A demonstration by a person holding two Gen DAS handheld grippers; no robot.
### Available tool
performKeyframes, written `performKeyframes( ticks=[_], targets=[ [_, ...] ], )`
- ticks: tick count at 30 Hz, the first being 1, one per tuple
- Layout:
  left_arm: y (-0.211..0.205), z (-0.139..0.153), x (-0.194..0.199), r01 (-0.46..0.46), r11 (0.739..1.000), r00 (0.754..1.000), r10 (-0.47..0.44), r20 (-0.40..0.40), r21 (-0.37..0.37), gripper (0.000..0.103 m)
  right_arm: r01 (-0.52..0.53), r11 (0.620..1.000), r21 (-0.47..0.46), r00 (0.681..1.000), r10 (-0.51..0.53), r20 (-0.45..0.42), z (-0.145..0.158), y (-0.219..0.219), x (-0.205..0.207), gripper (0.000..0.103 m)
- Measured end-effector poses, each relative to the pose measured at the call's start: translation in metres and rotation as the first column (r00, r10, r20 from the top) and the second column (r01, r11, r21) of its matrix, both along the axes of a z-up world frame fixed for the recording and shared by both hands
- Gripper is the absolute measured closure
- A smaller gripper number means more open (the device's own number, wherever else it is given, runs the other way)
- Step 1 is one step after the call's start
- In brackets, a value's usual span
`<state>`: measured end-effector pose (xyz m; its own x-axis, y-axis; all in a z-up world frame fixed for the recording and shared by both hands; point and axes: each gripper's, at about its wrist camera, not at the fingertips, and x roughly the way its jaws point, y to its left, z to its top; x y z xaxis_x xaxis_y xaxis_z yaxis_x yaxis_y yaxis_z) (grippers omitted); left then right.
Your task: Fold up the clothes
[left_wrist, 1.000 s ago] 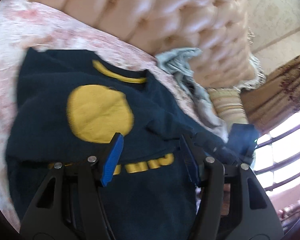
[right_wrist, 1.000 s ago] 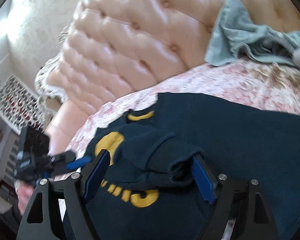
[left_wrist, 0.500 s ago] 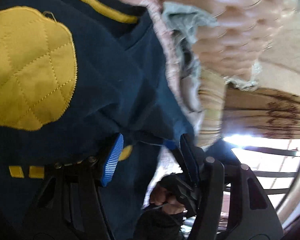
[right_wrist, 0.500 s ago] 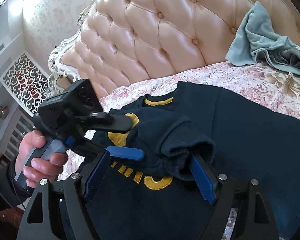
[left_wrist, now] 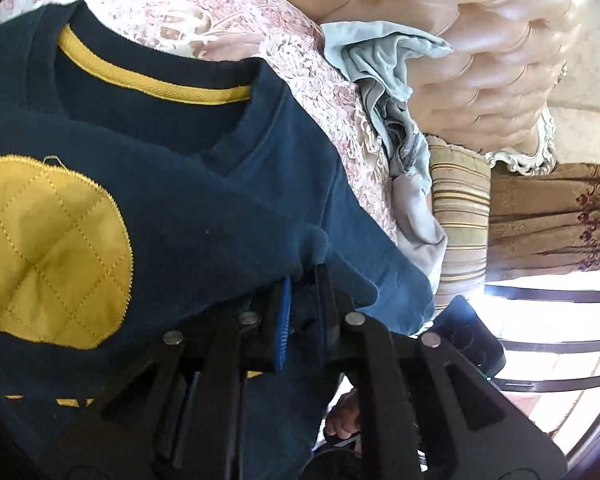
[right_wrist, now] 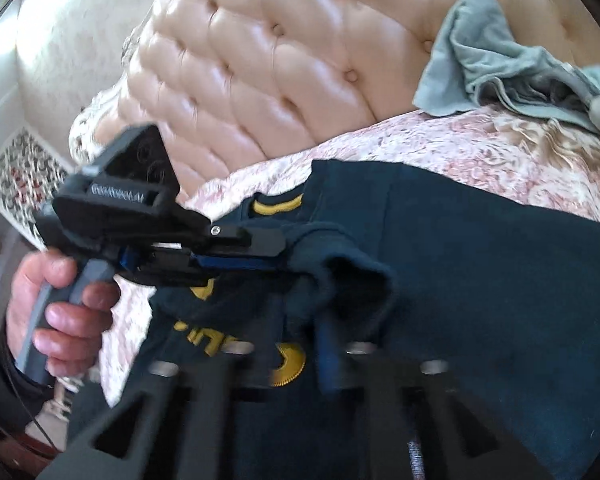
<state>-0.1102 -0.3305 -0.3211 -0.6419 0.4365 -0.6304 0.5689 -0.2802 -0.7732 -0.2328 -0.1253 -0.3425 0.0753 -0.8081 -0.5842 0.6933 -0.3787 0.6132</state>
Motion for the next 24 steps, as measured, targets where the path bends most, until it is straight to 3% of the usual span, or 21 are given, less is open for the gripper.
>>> performKeyframes(
  ticks=[5,11,14,17,19,21,22,23,24],
  targets=[
    [-0.006,-0.002,0.006,-0.014,1.0,1.0,0.014,-0.018,0.015,0.09,-0.026,1.0,-0.007,1.0,0.026,-0.003,0.005,0.001,0.004,0.093],
    [-0.009,0.001,-0.008,0.012,1.0,1.0,-0.011,-0.029,0.025,0.089,-0.133,0.99,0.057,0.985,0.138,-0.104,0.01,-0.004,0.024,0.093],
    [-0.003,-0.003,-0.012,0.069,0.997,0.997,-0.068,-0.02,0.043,0.076,-0.178,0.98,0.087,0.978,0.186,-0.095,0.007,-0.002,0.026,0.095],
    [-0.004,0.004,0.009,0.056,0.996,0.995,-0.05,-0.087,0.064,0.068,-0.179,0.974,0.139,0.98,0.189,-0.062,-0.004,0.001,0.019,0.095],
    [-0.004,0.009,0.023,0.046,0.996,0.991,-0.037,-0.13,0.071,0.056,-0.174,0.976,0.133,0.983,0.181,-0.035,-0.008,0.002,0.016,0.096],
    [-0.001,0.024,0.041,0.038,0.999,0.988,-0.043,-0.148,-0.039,0.056,-0.171,0.977,0.125,0.985,0.174,-0.013,-0.01,0.003,0.014,0.096],
    [0.004,0.033,0.048,0.044,0.988,0.988,-0.065,-0.137,-0.147,0.056,-0.17,0.978,0.123,0.985,0.173,-0.009,-0.01,0.004,0.014,0.096],
    [0.014,0.043,0.053,0.065,0.956,0.989,-0.1,-0.11,-0.285,0.056,-0.169,0.978,0.12,0.985,0.171,-0.004,-0.01,0.004,0.014,0.096],
    [0.03,0.053,0.056,0.111,0.884,0.985,-0.159,-0.069,-0.454,0.056,-0.167,0.98,0.112,0.986,0.167,0.011,-0.011,0.005,0.012,0.096]
  ],
)
